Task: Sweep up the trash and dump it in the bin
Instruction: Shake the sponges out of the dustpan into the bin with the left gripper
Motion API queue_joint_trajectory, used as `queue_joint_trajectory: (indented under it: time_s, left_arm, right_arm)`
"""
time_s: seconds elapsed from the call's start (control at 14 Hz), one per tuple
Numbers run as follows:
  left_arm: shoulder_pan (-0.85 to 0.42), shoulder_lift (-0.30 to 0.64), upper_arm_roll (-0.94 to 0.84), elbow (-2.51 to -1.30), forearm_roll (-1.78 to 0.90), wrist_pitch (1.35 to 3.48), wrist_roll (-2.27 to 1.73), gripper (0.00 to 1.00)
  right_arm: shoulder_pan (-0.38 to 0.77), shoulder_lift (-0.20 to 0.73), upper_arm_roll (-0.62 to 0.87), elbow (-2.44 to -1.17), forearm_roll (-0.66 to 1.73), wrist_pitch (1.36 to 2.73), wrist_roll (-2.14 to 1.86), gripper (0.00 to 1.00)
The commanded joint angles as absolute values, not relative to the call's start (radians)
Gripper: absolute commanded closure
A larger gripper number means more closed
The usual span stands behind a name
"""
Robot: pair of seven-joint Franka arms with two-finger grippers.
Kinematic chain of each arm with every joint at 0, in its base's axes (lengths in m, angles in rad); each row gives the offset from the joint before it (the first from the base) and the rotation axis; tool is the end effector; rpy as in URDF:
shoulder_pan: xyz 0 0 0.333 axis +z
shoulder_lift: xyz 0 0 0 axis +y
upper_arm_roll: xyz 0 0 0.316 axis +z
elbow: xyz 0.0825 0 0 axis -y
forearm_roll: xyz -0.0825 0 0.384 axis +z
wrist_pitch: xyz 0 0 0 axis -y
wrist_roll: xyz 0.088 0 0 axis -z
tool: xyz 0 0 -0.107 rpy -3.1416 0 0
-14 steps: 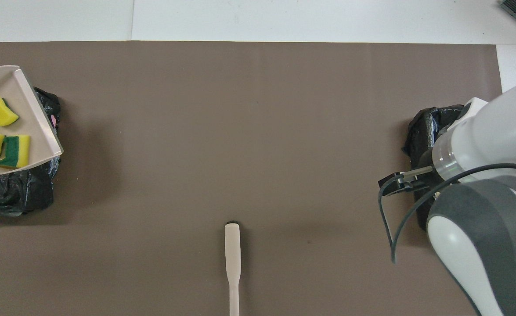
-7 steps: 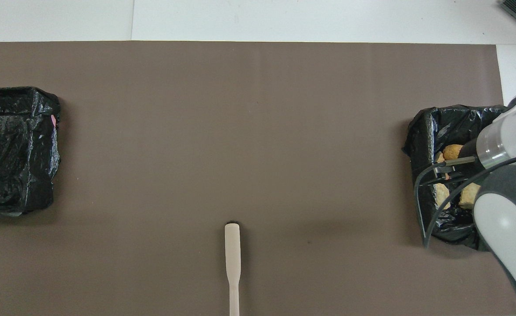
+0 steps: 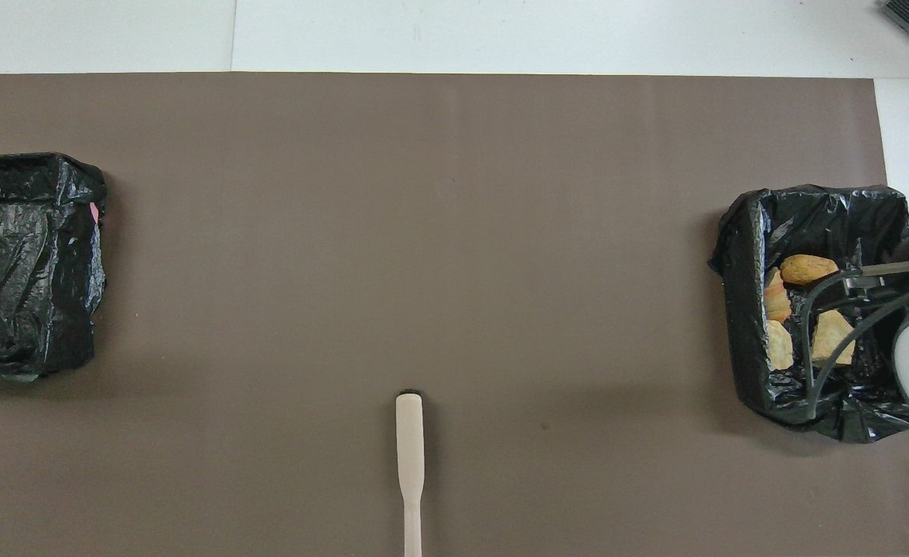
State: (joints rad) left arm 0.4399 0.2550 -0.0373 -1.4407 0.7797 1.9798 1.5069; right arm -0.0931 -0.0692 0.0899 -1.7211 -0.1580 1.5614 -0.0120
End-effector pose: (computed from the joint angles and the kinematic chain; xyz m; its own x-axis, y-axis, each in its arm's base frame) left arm 0.5954 0.3054 0.5917 0.2636 -0.6855 -0.6787 -0.9639 -0.1600 -0.2129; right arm 0.5280 -0.0172 0.5918 0.9957 0.0064 -0.0925 0.0214 -0.9866 0.1619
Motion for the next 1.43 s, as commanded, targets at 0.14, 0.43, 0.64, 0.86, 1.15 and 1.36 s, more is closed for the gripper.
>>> queue_joint_trajectory:
  time_s: [0.14, 0.43, 0.64, 0.86, 1.15, 1.36]
  left_arm:
    - [0.295, 0.265, -0.029, -1.423, 0.989, 1.968, 1.509, 1.0]
    - [0.233, 0.261, -0.028, -1.437, 1.107, 1.922, 1.509, 1.0]
    - [0.212, 0.232, -0.028, -1.488, 1.143, 1.864, 1.508, 1.0]
    - [0.203, 0.23, -0.028, -1.491, 1.155, 1.845, 1.506, 1.0]
    - [0.149, 0.232, -0.026, -1.48, 1.278, 1.792, 1.462, 1.0]
    - [0.143, 0.23, -0.026, -1.48, 1.316, 1.766, 1.434, 1.0]
  right_arm:
    - [-0.111, -0.064, 0.103, -1.687, -0.063, 1.545, 0.101, 0.0]
    - [-0.094, -0.071, 0.115, -1.689, -0.046, 1.545, 0.202, 0.0]
    - [-0.081, -0.072, 0.115, -1.69, -0.023, 1.546, 0.241, 0.0]
    - [-0.083, -0.077, 0.114, -1.697, -0.02, 1.543, 0.241, 0.0]
    - [-0.084, -0.077, 0.112, -1.698, -0.02, 1.537, 0.241, 0.0]
    - [-0.084, -0.078, 0.112, -1.698, -0.018, 1.532, 0.239, 0.0]
